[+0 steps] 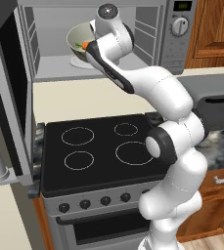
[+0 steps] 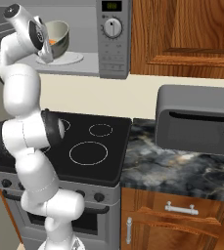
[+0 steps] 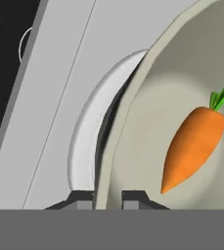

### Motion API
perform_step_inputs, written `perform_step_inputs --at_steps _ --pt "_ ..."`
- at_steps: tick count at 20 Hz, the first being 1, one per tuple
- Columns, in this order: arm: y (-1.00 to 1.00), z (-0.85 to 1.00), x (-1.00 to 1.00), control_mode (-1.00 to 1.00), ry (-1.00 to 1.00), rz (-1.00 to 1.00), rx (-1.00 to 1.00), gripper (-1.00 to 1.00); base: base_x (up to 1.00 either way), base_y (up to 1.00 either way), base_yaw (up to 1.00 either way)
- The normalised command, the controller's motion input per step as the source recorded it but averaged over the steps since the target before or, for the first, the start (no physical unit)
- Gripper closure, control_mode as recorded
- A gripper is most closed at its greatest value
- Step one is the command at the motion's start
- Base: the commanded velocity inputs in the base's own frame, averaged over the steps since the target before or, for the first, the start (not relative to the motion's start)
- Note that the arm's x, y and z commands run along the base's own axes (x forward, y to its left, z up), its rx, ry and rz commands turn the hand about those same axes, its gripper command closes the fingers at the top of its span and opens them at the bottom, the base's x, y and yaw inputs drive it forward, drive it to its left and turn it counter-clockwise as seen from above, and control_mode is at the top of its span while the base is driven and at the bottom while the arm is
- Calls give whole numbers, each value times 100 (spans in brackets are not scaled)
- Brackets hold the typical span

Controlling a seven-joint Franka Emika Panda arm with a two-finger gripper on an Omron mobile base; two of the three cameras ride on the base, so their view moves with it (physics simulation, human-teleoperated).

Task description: Pick the carrot from the sink and place it in the bowl. Then pick the bowl and place it in the microwave. Then close the microwave door and press the start button.

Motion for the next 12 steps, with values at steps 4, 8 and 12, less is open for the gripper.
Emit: perform_step_inputs --at_steps 4,8,12 --pt "0 -24 2 -100 0 0 0 100 0 0 0" --pt "0 0 -1 -100 0 0 0 -100 0 0 0" --pt "0 0 -13 -100 0 -1 0 -100 0 0 0"
